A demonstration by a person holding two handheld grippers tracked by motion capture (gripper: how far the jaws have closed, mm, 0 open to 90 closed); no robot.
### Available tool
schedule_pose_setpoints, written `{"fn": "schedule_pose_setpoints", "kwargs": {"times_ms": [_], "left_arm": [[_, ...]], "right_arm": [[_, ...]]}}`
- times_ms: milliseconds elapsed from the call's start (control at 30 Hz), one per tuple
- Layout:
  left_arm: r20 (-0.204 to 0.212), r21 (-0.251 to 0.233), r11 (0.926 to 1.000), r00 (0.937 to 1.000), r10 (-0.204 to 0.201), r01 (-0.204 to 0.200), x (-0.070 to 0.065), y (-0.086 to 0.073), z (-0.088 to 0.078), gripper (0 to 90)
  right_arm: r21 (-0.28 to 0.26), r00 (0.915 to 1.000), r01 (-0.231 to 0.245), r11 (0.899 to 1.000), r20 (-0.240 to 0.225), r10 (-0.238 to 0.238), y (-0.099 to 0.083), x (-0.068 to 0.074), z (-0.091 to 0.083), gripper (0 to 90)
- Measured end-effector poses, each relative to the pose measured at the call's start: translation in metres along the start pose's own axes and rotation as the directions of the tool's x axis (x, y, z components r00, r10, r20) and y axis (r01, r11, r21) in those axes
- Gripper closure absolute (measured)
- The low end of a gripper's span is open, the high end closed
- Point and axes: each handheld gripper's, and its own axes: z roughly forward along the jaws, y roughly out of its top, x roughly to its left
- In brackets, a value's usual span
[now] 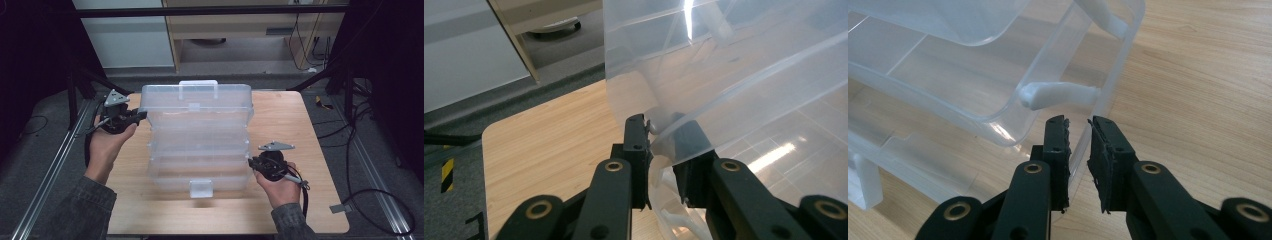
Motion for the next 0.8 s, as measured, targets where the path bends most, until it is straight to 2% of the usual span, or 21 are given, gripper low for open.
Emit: {"fn": "schedule_pose_setpoints", "kwargs": {"times_ms": [333, 467, 600, 767, 800], "left_arm": [[-0.001, -0.002, 0.9999, 0.9999, -0.014, 0.014, 0.0003, 0.0009, 0.0009, 77.1], [-0.001, 0.000, 0.9999, 0.9999, -0.016, 0.016, 0.0001, 0.0010, 0.0007, 77.2], [0.002, -0.002, 0.9995, 0.9995, -0.033, 0.033, 0.0015, 0.0017, 0.0019, 77.3], [0.006, 0.001, 0.9993, 0.9993, -0.037, 0.037, 0.0043, 0.0049, 0.0046, 77.3], [0.012, -0.008, 0.9987, 0.9986, -0.051, 0.051, 0.0053, 0.0054, 0.0052, 77.6]], "right_arm": [[-0.019, 0.9990, -0.023, 1.000, 0.038, 0.024, -0.0029, 0.0039, -0.0004, 72.4], [0.008, 0.9981, -0.037, 0.999, 0.050, 0.036, -0.0017, 0.0053, 0.0024, 69.1], [0.017, 0.9977, -0.059, 0.998, 0.034, 0.058, -0.0032, 0.0052, 0.0061, 70.7], [0.029, 0.9981, -0.046, 0.999, 0.041, 0.045, -0.0017, 0.0067, 0.0086, 71.5], [0.029, 0.9981, -0.046, 0.999, 0.043, 0.045, -0.0018, 0.0069, 0.0086, 71.6]]}}
